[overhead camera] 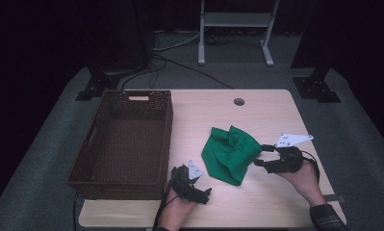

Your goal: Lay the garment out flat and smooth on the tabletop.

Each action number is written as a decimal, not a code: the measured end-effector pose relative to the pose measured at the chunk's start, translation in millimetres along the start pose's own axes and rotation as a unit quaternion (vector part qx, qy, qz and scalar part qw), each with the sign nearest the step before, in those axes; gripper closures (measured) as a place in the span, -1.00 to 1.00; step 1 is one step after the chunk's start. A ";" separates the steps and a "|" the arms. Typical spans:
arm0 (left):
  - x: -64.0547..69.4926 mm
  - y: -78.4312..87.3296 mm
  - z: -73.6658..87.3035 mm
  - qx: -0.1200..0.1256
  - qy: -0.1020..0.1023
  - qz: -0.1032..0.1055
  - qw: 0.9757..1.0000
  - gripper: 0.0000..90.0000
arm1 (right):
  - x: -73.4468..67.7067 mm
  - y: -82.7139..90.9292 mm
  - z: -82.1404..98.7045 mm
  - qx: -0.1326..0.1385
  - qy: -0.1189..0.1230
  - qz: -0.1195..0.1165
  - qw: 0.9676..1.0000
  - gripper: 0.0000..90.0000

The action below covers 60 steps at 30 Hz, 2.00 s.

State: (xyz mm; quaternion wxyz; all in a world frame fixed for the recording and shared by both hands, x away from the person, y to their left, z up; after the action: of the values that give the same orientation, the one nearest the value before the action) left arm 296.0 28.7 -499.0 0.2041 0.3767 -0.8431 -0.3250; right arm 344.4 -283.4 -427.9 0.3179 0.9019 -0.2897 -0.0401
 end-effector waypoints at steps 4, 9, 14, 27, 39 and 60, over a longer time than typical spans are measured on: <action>-0.3 0.0 -0.1 0.000 0.003 -0.003 1.000 -1.00 | 0.7 -2.7 -4.1 -0.002 0.004 0.000 1.000 -0.26; -0.3 0.0 -0.1 0.001 0.003 -0.003 1.000 -1.00 | 3.0 -6.1 -7.0 -0.003 0.004 -0.001 1.000 -0.25; -0.3 0.0 -0.1 0.001 0.003 -0.002 1.000 -1.00 | 4.5 -10.2 -10.1 -0.004 0.004 -0.002 1.000 -0.25; -0.3 0.0 -0.1 0.001 0.003 -0.003 1.000 -1.00 | 8.2 -22.1 -18.9 -0.009 0.005 -0.004 1.000 -0.24; -0.4 0.0 -0.1 0.001 0.002 -0.003 1.000 -1.00 | 7.8 -32.1 -31.2 -0.008 0.010 -0.011 1.000 -0.24; -0.3 0.0 -0.1 0.001 0.003 -0.003 1.000 -1.00 | 8.3 -48.8 -45.8 -0.016 0.020 -0.020 0.999 -0.23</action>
State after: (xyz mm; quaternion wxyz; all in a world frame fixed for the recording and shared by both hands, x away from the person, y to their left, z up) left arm 296.3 28.9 -499.0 0.2057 0.3800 -0.8416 -0.3239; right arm 387.3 -232.0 -419.8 0.3371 0.9029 -0.2645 -0.0335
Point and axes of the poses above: each handheld gripper's, and its own axes: y roughly backward along the jaws, z roughly out of its underside, x roughly to its right, the point moved 2 cm from there along -y, roughly forward along the jaws, and after that the axes turned 9 degrees about y, right-handed, at the moved point
